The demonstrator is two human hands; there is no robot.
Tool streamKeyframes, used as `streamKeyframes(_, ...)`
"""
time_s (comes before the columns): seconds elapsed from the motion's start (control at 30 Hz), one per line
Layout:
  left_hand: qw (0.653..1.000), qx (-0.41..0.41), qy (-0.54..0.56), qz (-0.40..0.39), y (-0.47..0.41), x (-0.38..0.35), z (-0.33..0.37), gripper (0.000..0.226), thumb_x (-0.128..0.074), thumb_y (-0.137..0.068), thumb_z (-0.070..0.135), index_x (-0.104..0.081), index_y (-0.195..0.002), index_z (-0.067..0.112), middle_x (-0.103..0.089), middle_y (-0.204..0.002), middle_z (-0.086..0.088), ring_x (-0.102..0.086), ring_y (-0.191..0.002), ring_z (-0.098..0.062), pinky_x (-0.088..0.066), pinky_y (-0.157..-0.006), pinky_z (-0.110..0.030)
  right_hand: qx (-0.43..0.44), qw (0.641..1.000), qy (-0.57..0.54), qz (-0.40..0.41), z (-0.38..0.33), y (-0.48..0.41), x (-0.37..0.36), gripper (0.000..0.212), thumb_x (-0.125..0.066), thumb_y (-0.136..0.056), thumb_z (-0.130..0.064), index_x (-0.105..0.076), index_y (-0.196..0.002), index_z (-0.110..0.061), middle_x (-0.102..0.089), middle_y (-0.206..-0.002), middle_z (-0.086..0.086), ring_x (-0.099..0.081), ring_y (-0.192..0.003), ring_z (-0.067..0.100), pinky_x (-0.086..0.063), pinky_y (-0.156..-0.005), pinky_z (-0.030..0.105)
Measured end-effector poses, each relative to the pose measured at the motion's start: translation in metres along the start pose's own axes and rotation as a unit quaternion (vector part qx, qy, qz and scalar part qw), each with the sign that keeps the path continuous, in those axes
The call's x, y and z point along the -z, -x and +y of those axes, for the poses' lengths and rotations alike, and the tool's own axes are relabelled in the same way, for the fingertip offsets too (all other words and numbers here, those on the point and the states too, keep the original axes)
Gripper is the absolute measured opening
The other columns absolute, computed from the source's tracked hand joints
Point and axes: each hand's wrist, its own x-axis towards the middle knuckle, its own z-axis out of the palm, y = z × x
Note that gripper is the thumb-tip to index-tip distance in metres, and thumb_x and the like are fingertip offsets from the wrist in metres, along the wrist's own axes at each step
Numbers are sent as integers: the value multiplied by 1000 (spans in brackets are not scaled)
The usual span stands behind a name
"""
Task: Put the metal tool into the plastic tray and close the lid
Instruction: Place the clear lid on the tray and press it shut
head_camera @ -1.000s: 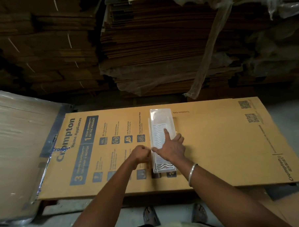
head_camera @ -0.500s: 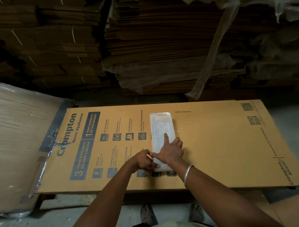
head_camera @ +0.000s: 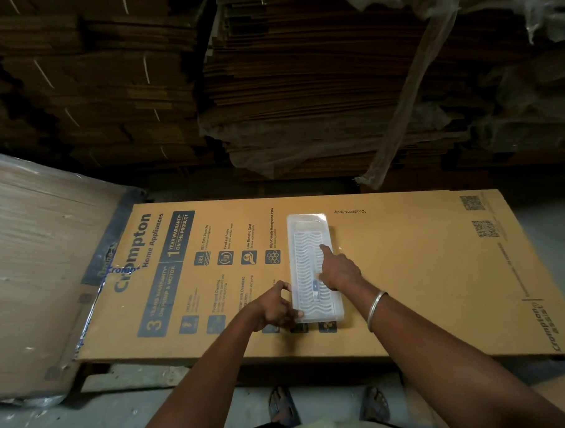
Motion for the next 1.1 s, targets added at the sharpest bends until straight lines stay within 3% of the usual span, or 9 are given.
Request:
streamKeyframes(0.13,999,12,28,-32,2,0,-5,71,-74,-88,2,-26,-137,17,-65,-96,-17,-67,-70,-23,-63,-71,-38,25,999,-32,-29,8,-1,5,98,-73,-94,-27,-4,-162,-35,-55,-137,21,-66,-107,36,-60,-78,45)
streamKeyframes(0.37,1000,-16,-18,5,0,2,-3,85,-82,-77,-2,-31,-142,19,-63,-110,-16,-68,-100,-27,-61,-92,-51,56,995,-56,-59,20,-9,15,114,-86,-82,-14,-7,-162,-34,-65,-127,20,-73,-93,35,-64,-77,48)
streamKeyframes(0.47,999,-19,-35,20,0,-3,-2,87,-80,-77,-5,-29,-144,17,-62,-109,-12,-66,-98,-23,-59,-95,-52,67,995,-48,-52,22,-15,15,121,-91,-76,-16,-9,-163,-32,-69,-120,19,-75,-84,31,-63,-74,43)
streamKeyframes(0.6,991,-22,-124,45,-2,-3,4,106,-88,-72,7,-22,-155,20,-63,-118,-12,-66,-106,-26,-59,-96,-49,101,993,56,8,15,-18,22,121,-100,-58,-36,-29,-156,-25,-39,-155,9,-59,-124,31,-54,-90,44)
streamKeyframes(0.67,967,-35,-239,82,-2,-2,11,132,-94,-64,21,-7,-162,21,-55,-139,-13,-60,-124,-32,-52,-105,-49,127,985,109,33,11,-22,27,123,-100,-51,-44,-34,-152,-20,-24,-164,4,-44,-141,30,-48,-104,48)
streamKeyframes(0.73,928,-72,-345,123,-4,-1,17,151,-98,-56,33,7,-162,17,-25,-164,-12,-43,-143,-34,-44,-113,-48,142,978,152,19,9,-27,31,137,-98,-53,-50,-20,-160,-15,-6,-172,6,-18,-156,28,-29,-120,52)
streamKeyframes(0.83,861,-123,-473,144,-9,1,28,160,-97,-51,47,14,-161,11,14,-172,-8,-6,-159,-29,-26,-126,-48,152,971,183,5,8,-39,36,154,-97,-51,-56,-1,-163,-11,6,-173,6,0,-159,25,-15,-127,50)
streamKeyframes(0.93,808,-127,-559,137,-14,-1,36,160,-94,-52,55,13,-160,5,14,-172,-11,6,-160,-27,-7,-131,-40,155,971,183,-3,10,-45,36,161,-96,-47,-61,4,-162,-9,6,-173,7,1,-159,24,-15,-128,45)
streamKeyframes(1.1,794,-137,-572,150,-20,-1,40,161,-94,-50,55,11,-161,6,10,-172,-10,4,-160,-24,-7,-128,-37,179,971,161,3,15,-55,35,162,-95,-45,-63,3,-163,-9,3,-173,8,0,-159,25,-10,-128,43)
